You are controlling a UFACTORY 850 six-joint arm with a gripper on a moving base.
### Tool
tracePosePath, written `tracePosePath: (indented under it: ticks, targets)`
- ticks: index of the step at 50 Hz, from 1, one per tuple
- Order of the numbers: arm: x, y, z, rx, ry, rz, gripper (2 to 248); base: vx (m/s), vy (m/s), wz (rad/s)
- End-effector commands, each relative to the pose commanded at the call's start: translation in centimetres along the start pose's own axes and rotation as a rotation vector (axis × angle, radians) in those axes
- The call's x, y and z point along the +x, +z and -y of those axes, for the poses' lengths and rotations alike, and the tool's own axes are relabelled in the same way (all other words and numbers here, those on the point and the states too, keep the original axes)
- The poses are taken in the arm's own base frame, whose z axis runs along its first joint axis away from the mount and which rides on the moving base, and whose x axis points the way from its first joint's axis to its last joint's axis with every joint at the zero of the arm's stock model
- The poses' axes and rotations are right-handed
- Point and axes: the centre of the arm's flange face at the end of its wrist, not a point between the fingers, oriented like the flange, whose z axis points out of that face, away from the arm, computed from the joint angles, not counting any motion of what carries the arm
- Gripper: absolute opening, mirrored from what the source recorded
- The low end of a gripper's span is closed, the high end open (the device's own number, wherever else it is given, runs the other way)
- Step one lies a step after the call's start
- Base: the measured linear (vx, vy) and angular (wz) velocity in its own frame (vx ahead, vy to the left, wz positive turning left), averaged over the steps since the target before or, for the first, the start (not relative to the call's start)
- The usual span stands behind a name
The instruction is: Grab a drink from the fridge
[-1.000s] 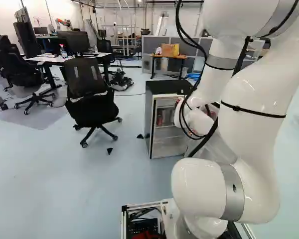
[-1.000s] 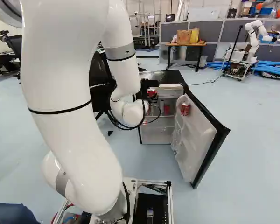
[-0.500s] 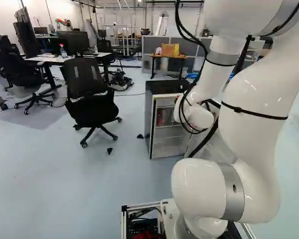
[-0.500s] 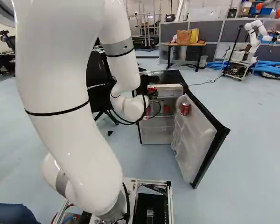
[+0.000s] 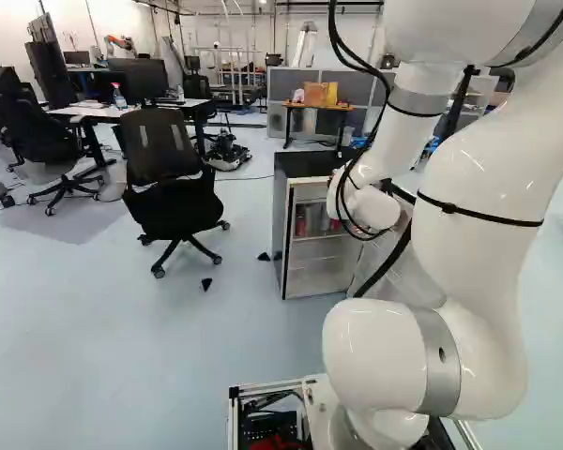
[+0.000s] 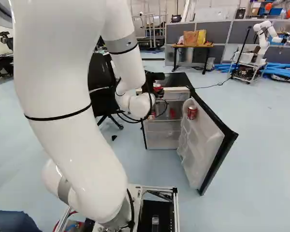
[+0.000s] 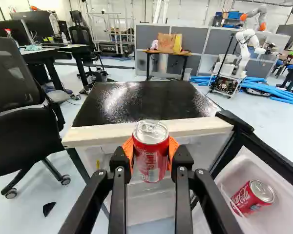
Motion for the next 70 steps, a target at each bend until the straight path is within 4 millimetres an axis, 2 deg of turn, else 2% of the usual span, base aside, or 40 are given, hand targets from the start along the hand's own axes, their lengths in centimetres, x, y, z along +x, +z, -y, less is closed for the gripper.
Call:
tracePosePath:
  ticks: [70]
  targets:
    - [7.2,7.3,-0.3,0.008,-0.033,0.009,92,0.0,0.0,0.0]
